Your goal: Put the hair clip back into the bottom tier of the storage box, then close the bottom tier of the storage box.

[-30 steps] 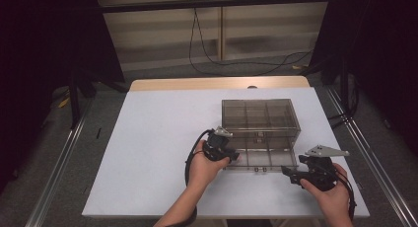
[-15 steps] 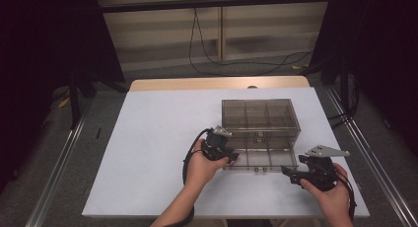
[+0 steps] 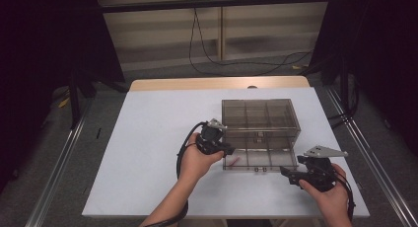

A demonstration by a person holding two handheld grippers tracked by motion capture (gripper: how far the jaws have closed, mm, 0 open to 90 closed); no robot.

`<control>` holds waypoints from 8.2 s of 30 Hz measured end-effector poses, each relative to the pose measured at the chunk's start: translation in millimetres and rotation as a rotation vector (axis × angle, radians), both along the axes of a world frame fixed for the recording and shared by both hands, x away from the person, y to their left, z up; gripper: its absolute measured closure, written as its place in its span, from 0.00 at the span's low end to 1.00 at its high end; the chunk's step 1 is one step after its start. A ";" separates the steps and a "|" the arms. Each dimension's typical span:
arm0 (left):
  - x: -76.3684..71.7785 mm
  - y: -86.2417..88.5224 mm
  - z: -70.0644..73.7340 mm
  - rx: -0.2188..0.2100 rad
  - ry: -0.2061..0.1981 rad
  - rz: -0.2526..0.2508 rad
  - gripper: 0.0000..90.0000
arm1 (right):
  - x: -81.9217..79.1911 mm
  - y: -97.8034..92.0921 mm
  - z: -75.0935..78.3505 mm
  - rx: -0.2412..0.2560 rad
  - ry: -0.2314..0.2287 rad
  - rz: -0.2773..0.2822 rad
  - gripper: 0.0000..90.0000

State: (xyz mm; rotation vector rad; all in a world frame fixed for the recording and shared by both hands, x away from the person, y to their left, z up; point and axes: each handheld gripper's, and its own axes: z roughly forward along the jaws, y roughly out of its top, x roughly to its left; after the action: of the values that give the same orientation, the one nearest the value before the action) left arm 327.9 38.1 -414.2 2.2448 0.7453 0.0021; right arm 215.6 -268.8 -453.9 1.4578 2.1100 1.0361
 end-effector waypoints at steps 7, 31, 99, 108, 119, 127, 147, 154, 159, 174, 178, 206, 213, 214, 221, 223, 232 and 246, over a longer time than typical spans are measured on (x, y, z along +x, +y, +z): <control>5.4 1.5 14.3 0.009 -0.013 -0.005 0.87 | -0.1 1.0 -0.4 -0.001 0.005 0.002 0.26; 22.6 -0.8 54.0 0.022 -0.083 -0.006 0.89 | 0.1 1.6 0.2 -0.004 0.000 0.007 0.26; 45.9 -17.2 40.1 0.061 -0.098 0.056 0.99 | -0.9 10.1 0.8 0.005 -0.008 0.040 0.43; 45.2 -18.0 39.9 0.058 -0.098 0.062 0.99 | -1.6 13.4 0.4 0.012 -0.006 0.074 0.60; 45.3 -19.2 39.4 0.052 -0.101 0.064 0.99 | -2.3 20.6 0.3 0.007 -0.013 0.104 0.76; 45.5 -21.0 39.6 0.056 -0.100 0.060 1.00 | -2.1 26.0 0.9 0.007 -0.012 0.122 0.88; 45.8 -26.5 38.3 0.035 -0.084 0.061 1.00 | 4.4 45.0 -8.8 0.015 -0.026 0.141 1.00; 45.7 -25.6 37.9 0.035 -0.089 0.058 1.00 | 6.4 52.3 -13.6 0.010 -0.020 0.157 1.00; 46.0 -25.2 37.4 0.029 -0.089 0.055 1.00 | 8.6 54.8 -14.9 0.012 -0.027 0.151 1.00; 45.2 -25.8 37.1 0.029 -0.091 0.060 1.00 | 8.2 62.5 -15.3 -0.007 -0.035 0.152 1.00; 45.2 -26.7 37.5 0.039 -0.096 0.054 1.00 | 8.7 64.1 -15.5 -0.012 -0.040 0.147 1.00; 44.5 -27.9 36.1 0.028 -0.095 0.070 1.00 | 15.0 70.8 -18.2 0.009 -0.052 0.132 1.00; 44.6 -28.1 36.2 0.029 -0.094 0.070 1.00 | 16.4 69.4 -17.8 0.008 -0.056 0.117 1.00; 44.6 -28.1 36.2 0.029 -0.094 0.070 1.00 | 16.4 69.4 -17.8 0.008 -0.056 0.117 1.00; 45.1 -28.6 35.9 0.027 -0.096 0.066 1.00 | 20.2 68.8 -17.9 0.010 -0.055 0.110 1.00; 45.3 -29.4 35.8 0.025 -0.092 0.067 1.00 | 20.9 69.0 -18.2 0.011 -0.057 0.108 1.00; 45.9 -31.1 36.1 0.030 -0.095 0.060 1.00 | 23.9 71.7 -18.5 0.011 -0.056 0.099 1.00; 45.0 -31.6 35.7 0.024 -0.097 0.067 1.00 | 29.8 73.6 -19.7 0.008 -0.062 0.092 1.00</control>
State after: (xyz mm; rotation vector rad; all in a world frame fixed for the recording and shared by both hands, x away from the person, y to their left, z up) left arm 372.9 6.4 -378.5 2.2239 0.7718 0.1516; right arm 245.4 -195.3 -473.6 1.3258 2.1481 1.1104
